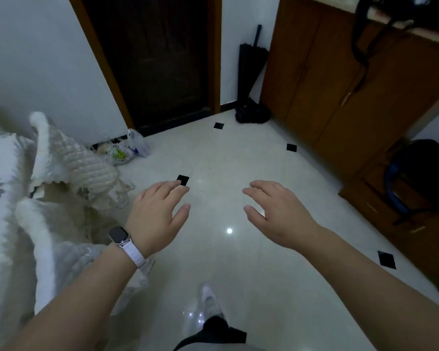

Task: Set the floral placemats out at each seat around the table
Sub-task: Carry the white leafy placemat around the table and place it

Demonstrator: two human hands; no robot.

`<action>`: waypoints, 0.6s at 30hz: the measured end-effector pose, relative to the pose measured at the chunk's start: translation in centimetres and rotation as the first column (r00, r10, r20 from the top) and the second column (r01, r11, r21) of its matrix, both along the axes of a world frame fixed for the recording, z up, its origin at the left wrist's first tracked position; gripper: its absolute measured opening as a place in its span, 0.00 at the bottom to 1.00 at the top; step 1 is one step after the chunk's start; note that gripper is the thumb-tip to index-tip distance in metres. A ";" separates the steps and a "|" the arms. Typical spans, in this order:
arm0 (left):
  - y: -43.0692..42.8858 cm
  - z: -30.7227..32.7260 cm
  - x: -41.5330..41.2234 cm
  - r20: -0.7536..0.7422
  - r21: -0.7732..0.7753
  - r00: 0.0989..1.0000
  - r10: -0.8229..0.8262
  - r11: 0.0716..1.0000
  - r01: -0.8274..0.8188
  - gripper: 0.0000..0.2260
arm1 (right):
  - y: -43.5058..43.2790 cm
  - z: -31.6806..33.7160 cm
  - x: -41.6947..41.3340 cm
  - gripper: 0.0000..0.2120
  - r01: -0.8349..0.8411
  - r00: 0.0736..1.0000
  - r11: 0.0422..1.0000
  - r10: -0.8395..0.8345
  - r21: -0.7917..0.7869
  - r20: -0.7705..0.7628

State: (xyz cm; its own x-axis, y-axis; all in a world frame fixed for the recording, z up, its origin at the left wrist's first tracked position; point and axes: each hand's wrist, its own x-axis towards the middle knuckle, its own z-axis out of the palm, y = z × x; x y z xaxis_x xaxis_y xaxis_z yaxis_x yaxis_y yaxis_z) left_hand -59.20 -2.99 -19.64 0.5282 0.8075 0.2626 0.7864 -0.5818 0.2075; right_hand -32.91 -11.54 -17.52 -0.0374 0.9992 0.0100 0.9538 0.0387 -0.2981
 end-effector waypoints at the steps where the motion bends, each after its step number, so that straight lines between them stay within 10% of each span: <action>1: 1.9 -0.1 -0.1 0.026 -0.005 1.000 0.003 1.000 -0.003 0.19 | 2.2 0.1 -0.2 0.23 -0.010 1.000 1.000 0.010 -0.007 0.006; 18: 22.3 1.8 -12.5 -0.068 0.001 0.950 0.306 0.952 -0.307 0.20 | 32.0 2.6 -10.0 0.20 -0.343 0.938 0.939 0.340 0.039 0.064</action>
